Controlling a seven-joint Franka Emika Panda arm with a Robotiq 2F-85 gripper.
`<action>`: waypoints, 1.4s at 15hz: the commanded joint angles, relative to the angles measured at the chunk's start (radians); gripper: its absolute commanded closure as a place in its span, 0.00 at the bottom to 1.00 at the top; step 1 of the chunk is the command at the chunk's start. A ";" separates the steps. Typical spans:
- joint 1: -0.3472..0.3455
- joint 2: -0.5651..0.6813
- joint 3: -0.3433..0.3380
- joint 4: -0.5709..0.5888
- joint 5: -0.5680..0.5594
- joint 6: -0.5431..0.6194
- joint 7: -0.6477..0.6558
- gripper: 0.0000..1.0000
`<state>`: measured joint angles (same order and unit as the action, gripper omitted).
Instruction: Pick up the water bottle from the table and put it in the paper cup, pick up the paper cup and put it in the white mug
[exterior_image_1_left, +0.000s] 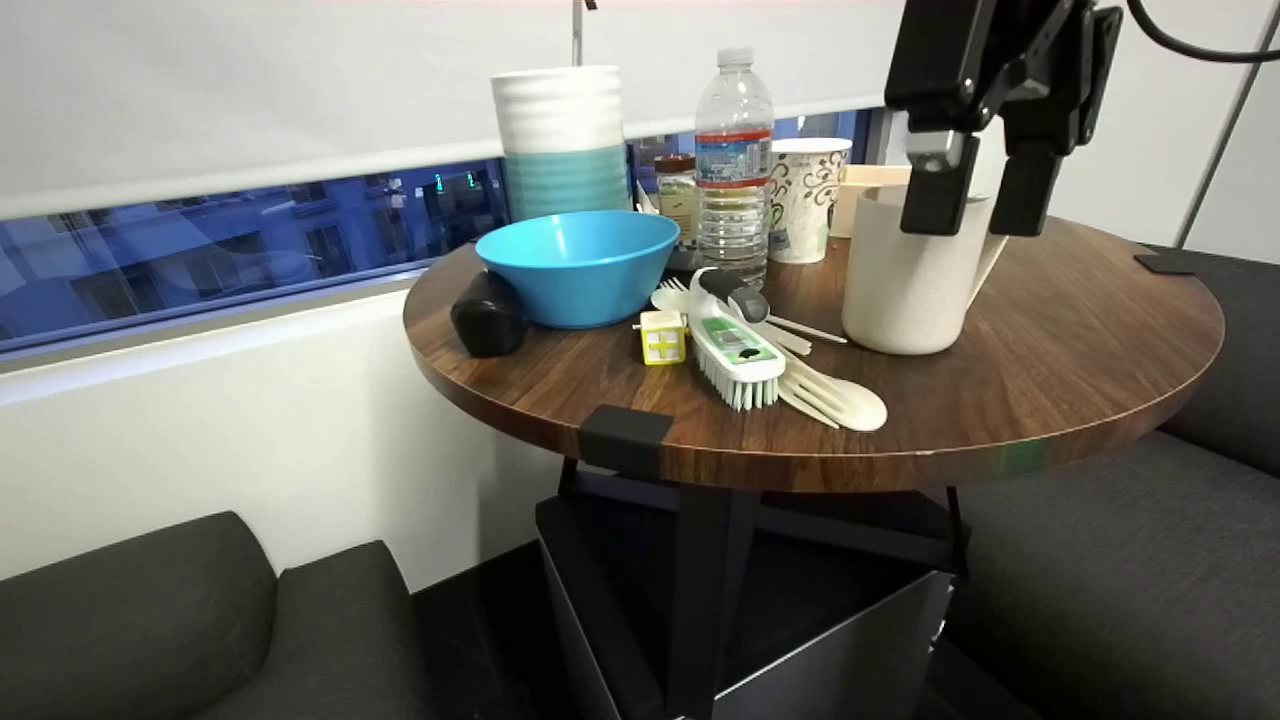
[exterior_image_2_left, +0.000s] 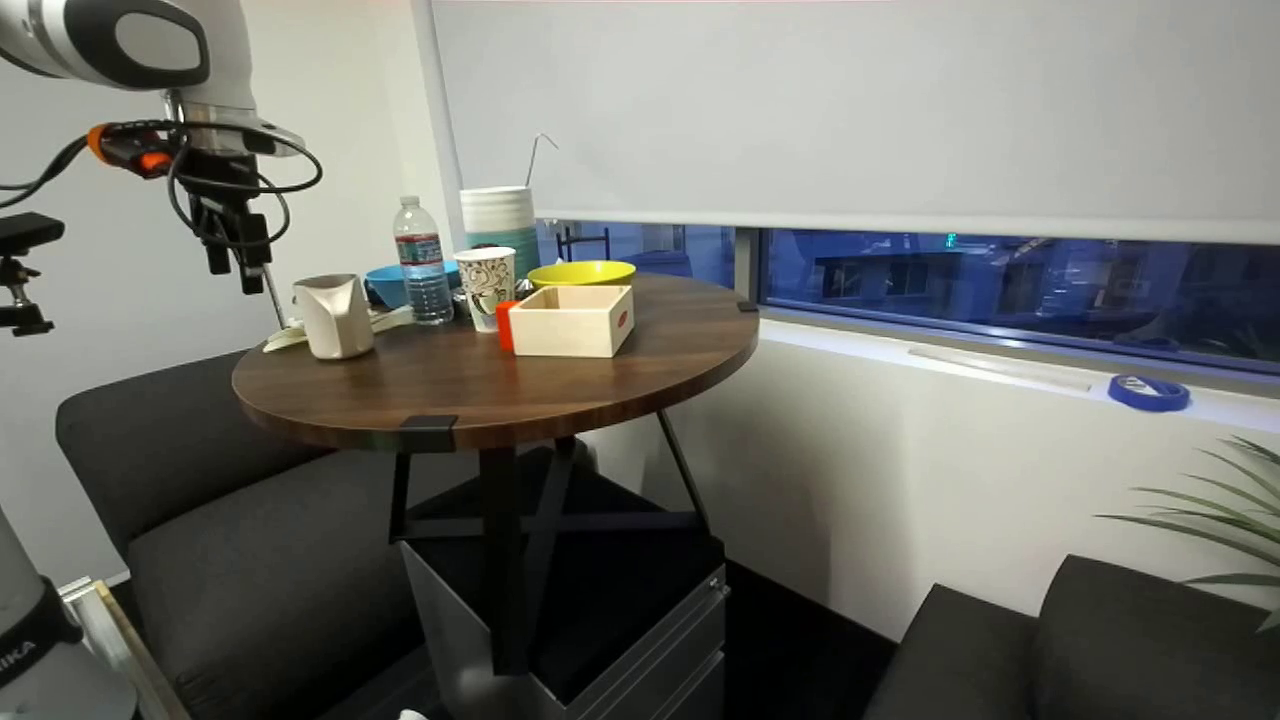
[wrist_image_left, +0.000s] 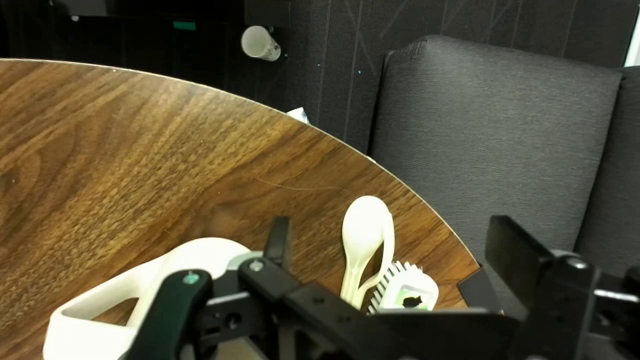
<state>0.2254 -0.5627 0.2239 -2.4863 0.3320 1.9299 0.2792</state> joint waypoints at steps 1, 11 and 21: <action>-0.007 -0.001 0.005 0.002 0.003 -0.003 -0.003 0.00; -0.074 -0.075 0.027 0.021 -0.056 0.059 0.124 0.00; -0.237 0.051 0.124 0.308 -0.372 -0.031 0.300 0.00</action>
<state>0.0271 -0.6011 0.3112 -2.3022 0.0490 1.9560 0.5321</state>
